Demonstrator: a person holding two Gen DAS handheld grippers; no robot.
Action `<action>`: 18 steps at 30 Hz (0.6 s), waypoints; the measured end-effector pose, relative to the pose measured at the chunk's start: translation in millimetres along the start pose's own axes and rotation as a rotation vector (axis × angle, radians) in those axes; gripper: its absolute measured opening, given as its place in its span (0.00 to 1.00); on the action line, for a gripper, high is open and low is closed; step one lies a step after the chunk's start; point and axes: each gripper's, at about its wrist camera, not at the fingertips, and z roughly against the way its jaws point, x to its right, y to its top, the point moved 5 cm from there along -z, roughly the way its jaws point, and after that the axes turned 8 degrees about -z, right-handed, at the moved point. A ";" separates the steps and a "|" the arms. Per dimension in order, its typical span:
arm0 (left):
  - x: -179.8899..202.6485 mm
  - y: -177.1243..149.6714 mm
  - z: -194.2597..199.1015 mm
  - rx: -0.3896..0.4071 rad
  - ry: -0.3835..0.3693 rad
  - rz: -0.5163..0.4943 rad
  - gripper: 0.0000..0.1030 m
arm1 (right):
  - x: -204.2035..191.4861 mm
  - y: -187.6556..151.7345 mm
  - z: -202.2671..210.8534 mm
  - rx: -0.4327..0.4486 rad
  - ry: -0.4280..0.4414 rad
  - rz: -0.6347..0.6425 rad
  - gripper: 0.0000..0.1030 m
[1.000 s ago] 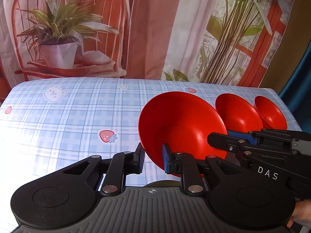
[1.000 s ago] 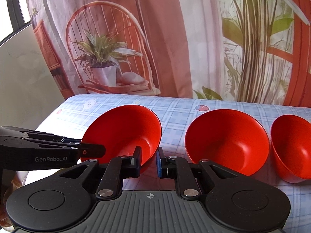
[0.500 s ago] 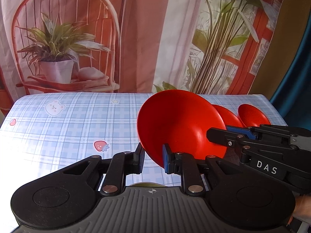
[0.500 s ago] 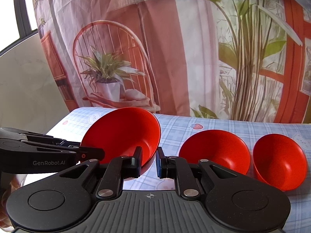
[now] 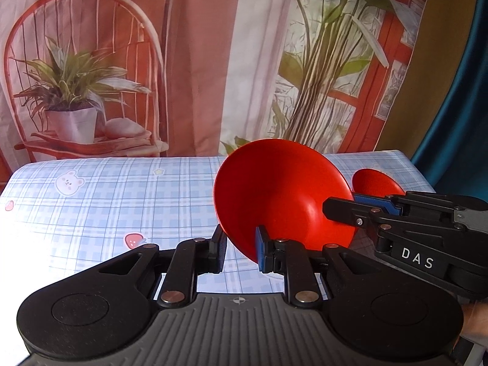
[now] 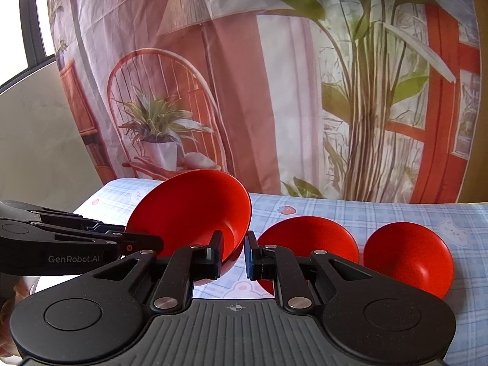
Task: Organize plates and bowls
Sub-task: 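Carry the red bowl over the next red bowl and lower it in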
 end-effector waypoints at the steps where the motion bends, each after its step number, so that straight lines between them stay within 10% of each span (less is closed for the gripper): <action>1: 1.6 1.0 -1.2 -0.001 -0.003 0.000 0.21 | 2.0 1.0 0.6 0.001 -0.001 -0.001 0.13; 18: 45.0 26.9 -41.7 0.004 -0.065 -0.033 0.21 | 67.4 22.0 0.0 0.031 -0.071 -0.033 0.12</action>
